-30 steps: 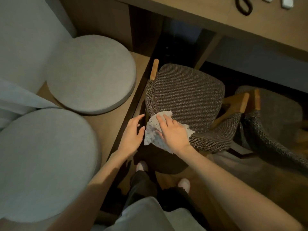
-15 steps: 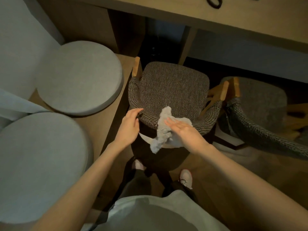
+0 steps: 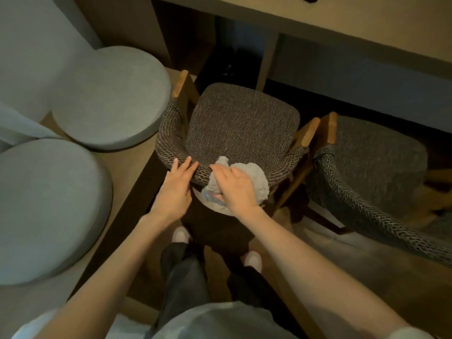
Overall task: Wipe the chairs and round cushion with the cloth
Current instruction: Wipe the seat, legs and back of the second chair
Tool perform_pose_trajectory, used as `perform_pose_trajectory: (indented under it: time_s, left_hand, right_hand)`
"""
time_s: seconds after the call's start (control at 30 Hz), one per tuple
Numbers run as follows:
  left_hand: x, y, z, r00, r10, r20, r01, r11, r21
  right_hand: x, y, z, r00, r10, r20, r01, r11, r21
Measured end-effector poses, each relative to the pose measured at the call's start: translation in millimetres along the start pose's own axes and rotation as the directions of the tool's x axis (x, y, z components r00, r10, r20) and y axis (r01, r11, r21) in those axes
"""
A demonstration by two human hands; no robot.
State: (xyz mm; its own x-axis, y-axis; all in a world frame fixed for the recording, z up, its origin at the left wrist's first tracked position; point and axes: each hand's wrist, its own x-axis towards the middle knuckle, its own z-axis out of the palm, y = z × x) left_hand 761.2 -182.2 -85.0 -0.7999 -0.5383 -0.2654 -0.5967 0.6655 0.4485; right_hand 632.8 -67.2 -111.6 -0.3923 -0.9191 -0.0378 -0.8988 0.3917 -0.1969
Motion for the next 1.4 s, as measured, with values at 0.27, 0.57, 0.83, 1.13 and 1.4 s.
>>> perform_pose_trajectory:
  time_s: [0.27, 0.57, 0.83, 1.13, 1.4]
  left_hand:
    - [7.0, 39.2, 32.7, 0.996, -0.090, 0.008, 0.086, 0.978, 0.191]
    - [5.6, 50.1, 29.6, 0.991, -0.128, 0.044, 0.114, 0.964, 0.242]
    - [19.6, 81.3, 53.2, 0.998, 0.032, 0.052, -0.049, 0.925, 0.378]
    - [39.3, 73.6, 57.5, 0.985, 0.160, 0.067, -0.173, 0.881, 0.440]
    - [47.2, 74.3, 59.7, 0.979, 0.184, 0.085, -0.201, 0.837, 0.508]
  right_hand:
    - [-24.7, 65.1, 6.4, 0.945, -0.308, -0.108, 0.324, 0.928, 0.183]
    - [-49.0, 126.0, 5.5, 0.931, -0.340, -0.136, 0.364, 0.902, 0.234]
    - [-74.3, 144.9, 2.1, 0.986, 0.131, -0.108, -0.055, 0.850, 0.524]
    - [-42.1, 144.2, 40.7, 0.999, 0.052, 0.005, -0.050, 0.916, 0.397]
    - [-22.5, 186.9, 50.4, 0.958, 0.266, 0.108, -0.286, 0.922, 0.262]
